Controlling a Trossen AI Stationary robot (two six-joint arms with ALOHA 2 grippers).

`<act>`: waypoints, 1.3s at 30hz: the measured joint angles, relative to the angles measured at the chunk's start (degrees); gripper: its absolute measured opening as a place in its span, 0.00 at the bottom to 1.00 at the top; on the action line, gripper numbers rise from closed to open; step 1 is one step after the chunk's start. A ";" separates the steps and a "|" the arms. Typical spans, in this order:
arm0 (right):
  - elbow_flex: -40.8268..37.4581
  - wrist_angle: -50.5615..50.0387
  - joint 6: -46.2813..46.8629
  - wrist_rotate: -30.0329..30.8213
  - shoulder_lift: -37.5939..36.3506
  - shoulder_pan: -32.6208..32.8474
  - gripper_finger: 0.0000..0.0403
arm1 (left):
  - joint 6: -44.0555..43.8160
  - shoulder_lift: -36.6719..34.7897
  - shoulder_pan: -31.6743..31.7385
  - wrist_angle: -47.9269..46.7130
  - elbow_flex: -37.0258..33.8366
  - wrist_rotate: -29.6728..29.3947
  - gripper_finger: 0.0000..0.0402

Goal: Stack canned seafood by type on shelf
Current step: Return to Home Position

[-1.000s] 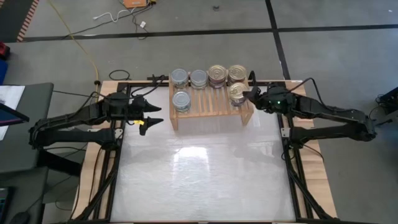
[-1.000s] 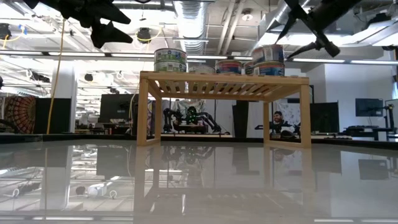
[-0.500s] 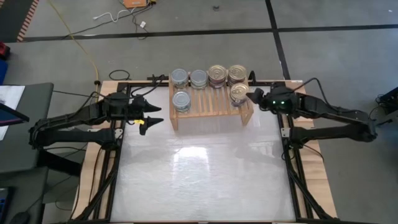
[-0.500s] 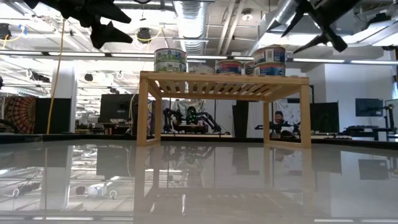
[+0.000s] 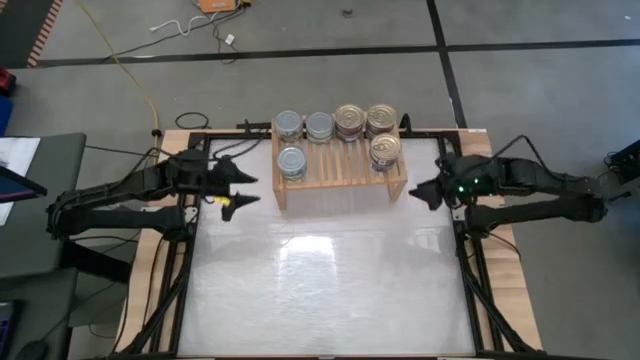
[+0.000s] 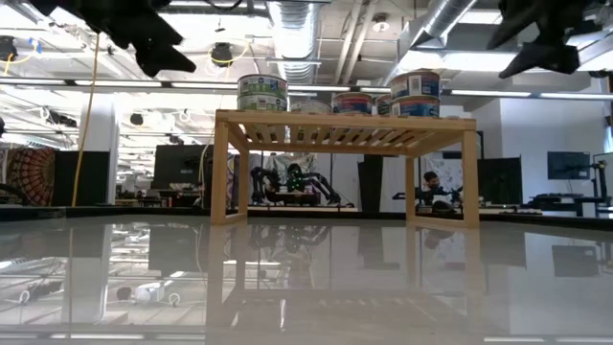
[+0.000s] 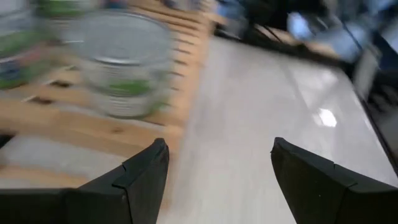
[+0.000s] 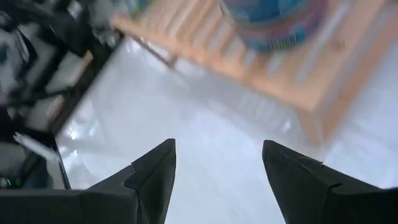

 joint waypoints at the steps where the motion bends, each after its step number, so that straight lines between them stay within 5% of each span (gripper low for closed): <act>1: 0.00 -1.49 0.54 -0.01 -0.03 0.97 0.66 | 3.17 0.00 -0.25 -0.94 0.00 2.51 0.68; 7: -3.74 1.99 -8.11 1.72 0.53 11.60 0.66 | 9.69 -0.68 -0.90 0.53 -1.71 8.63 0.68; 14: -15.26 11.81 -9.67 9.15 0.49 21.78 0.66 | 7.63 -8.28 -0.95 22.30 -17.42 12.63 0.68; 19: -22.98 23.55 -12.64 10.60 0.93 26.18 0.66 | 6.85 -14.66 -0.95 27.30 -25.58 12.81 0.68; 28: -36.59 52.61 -23.93 13.49 0.74 28.06 0.66 | 3.44 -26.40 -2.84 39.22 -38.04 12.14 0.68; 39: -38.82 54.77 -23.68 13.49 0.57 28.07 0.66 | 4.78 -37.90 -9.94 35.30 -41.33 5.82 0.68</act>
